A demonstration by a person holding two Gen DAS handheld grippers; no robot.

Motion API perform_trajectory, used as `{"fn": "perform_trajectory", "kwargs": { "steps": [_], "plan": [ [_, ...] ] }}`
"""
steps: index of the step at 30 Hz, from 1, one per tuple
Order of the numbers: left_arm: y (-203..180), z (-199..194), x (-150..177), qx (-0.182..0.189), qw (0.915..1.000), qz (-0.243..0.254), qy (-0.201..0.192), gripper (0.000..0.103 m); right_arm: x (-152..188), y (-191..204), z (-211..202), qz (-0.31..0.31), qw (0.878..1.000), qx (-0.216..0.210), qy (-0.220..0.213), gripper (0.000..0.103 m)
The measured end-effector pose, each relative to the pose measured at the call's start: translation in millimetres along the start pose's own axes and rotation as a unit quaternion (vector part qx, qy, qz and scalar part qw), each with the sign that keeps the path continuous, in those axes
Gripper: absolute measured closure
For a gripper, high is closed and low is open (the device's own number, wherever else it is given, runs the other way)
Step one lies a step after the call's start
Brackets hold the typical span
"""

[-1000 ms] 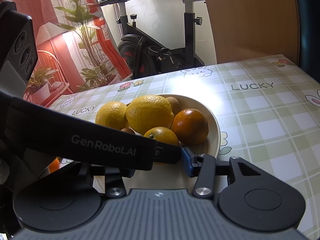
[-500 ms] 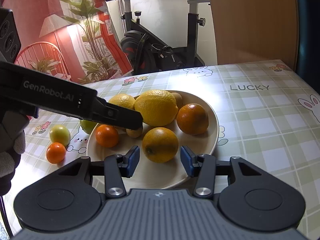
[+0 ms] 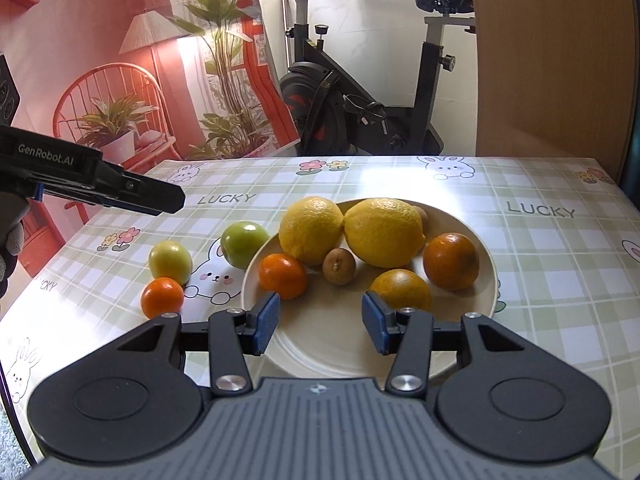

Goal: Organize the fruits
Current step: 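Withdraw the left tool and move it to the bright small orange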

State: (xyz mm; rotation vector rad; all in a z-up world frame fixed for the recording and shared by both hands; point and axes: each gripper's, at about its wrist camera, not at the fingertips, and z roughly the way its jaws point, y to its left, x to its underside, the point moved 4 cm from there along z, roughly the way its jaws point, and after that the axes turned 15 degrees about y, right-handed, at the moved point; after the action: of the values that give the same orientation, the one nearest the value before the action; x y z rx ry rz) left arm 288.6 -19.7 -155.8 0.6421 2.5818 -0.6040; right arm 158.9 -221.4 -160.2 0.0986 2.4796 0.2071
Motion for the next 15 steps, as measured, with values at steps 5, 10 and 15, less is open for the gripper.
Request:
{"fn": "perform_trajectory", "kwargs": {
  "steps": [5, 10, 15],
  "plan": [
    [22.3, 0.7, 20.9, 0.002, 0.9998, -0.013, 0.012, 0.054, -6.2, 21.3, 9.3, -0.030, 0.999, -0.008, 0.008, 0.053],
    [37.4, 8.1, 36.1, 0.012, 0.9992, -0.034, 0.017, 0.054, -12.4, 47.1, 20.6, -0.069, 0.997, -0.022, 0.016, 0.053],
    [49.4, 13.3, 44.2, 0.020, 0.9984, -0.051, 0.015, 0.054, -18.8, 71.7, 35.9, -0.101, 0.994, -0.045, 0.025, 0.053]
  ]
}}
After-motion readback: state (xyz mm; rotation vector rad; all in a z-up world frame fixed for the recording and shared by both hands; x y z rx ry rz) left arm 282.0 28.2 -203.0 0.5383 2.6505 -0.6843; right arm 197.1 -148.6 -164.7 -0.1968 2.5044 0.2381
